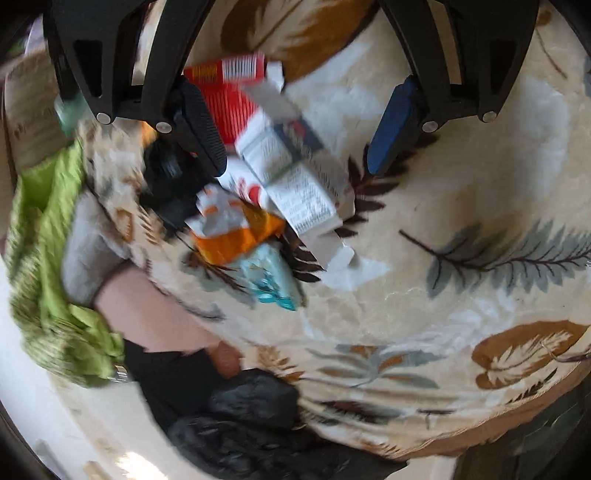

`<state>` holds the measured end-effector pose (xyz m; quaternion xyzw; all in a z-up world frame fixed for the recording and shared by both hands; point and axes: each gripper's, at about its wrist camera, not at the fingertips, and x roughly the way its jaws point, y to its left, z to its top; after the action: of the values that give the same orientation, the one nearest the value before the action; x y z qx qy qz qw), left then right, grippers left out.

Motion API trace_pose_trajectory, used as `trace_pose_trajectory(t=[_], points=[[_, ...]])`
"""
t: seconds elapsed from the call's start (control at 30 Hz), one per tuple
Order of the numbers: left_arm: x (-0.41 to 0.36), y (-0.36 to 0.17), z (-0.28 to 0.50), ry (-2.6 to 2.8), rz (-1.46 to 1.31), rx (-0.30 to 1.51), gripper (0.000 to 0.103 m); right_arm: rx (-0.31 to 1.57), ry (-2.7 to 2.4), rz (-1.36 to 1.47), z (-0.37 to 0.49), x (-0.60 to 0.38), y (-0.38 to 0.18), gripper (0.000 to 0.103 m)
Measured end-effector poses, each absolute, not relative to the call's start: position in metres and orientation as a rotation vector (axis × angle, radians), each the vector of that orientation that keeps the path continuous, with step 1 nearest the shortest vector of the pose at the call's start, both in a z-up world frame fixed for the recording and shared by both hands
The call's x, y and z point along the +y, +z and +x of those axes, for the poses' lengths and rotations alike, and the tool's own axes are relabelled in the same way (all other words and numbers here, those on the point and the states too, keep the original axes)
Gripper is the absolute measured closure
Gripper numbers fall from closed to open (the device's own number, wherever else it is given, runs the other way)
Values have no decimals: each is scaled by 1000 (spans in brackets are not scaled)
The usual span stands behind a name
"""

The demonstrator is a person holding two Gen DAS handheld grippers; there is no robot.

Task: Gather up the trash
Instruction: 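Grasp the mint-green and white cloth with the right tool while the left grasps a white-green medicine box, then carry the box and cloth over the red wastebasket and open both tools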

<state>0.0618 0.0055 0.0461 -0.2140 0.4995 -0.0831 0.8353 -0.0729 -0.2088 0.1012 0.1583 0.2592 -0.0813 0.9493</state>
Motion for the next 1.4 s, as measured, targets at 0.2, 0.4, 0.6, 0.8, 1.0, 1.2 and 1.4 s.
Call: trace_pose_trajectory(t=[0.2,0.4,0.6,0.8,1.0,1.2,1.4], points=[[-22,26,82,-159,-313,1140,36,514,-154,352,-76,-216,103,98],[0,27,59,-225,-248,1110,44,496,-123,366,-81,-216,108,98],[22,20,52,-299,-319,1081,43,500,-102,354,-80,-207,109,98],[23,20,47,-346,-366,1014,51,514,-78,301,-82,-191,106,98],[28,51,14,-377,-300,918,56,501,-61,239,-101,-178,108,98],[32,83,-59,-396,-123,753,56,486,-29,202,-130,-165,110,98],[33,93,-114,-351,-9,600,56,495,6,214,-159,-151,106,98]])
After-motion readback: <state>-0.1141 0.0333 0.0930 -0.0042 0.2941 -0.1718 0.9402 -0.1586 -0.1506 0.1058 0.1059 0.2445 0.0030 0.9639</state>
